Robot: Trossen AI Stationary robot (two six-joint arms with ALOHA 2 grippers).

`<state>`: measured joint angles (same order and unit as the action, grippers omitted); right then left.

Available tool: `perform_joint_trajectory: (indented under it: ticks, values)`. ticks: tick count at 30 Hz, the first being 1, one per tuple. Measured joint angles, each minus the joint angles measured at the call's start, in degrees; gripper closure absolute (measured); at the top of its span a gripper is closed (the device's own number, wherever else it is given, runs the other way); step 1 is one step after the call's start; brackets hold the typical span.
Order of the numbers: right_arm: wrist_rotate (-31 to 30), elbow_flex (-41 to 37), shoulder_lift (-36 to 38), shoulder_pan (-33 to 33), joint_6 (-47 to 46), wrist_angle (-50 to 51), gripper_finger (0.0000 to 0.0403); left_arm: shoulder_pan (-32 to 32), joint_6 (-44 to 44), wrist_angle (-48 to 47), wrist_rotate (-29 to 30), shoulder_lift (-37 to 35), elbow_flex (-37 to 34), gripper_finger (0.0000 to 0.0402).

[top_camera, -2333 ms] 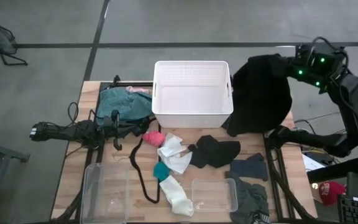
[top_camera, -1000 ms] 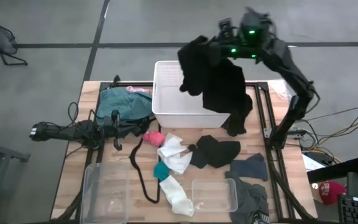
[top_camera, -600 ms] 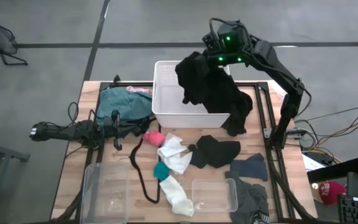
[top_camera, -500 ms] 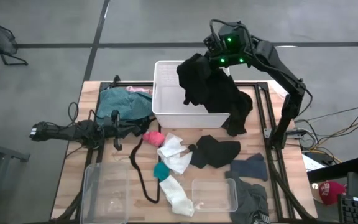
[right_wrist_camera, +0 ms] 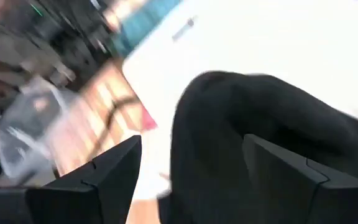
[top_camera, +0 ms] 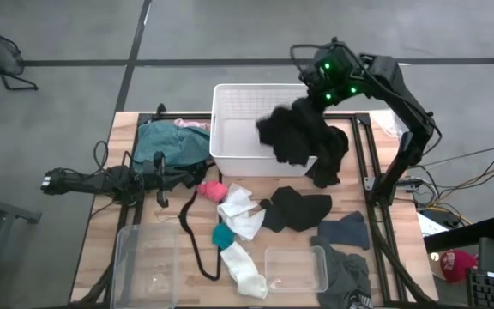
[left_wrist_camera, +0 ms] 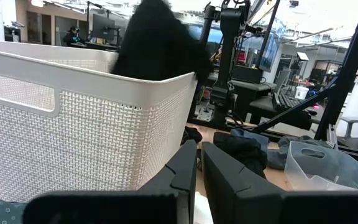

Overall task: Pick & Place Cloths
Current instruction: Put the black shirt into the laundry bin

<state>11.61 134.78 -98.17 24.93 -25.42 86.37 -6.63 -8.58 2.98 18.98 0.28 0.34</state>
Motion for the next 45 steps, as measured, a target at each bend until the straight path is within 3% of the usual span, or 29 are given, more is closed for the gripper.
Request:
perform_joint_trajectory:
  ticks: [5, 17, 22, 31, 45]
  values:
    - [-4.07, -0.28, -0.03, -0.22, 0.15, 3.54, 0.0113, 0.0, 0.0, 0.0, 0.0, 0.02, 0.0, 0.0371]
    - [-4.04, -4.61, 8.3, -1.38, 0.81, 3.57, 0.0111, 0.01, 0.02, 0.0, 0.0, 0.0, 0.0, 0.0371]
    - [-4.66, -15.36, 14.81, -1.72, -0.28, 3.62, 0.0125, 0.02, 0.02, 0.0, 0.0, 0.0, 0.0, 0.0371]
    - [-15.04, -36.97, 27.88, -1.79, -0.32, 3.64, 0.0125, 0.0, 0.02, -0.01, 0.02, 0.02, 0.0, 0.0371]
    - [-14.11, -61.57, 35.5, -1.84, 1.54, -5.6, 0.0094, 0.02, 0.02, 0.0, 0.01, 0.01, 0.0, 0.0371]
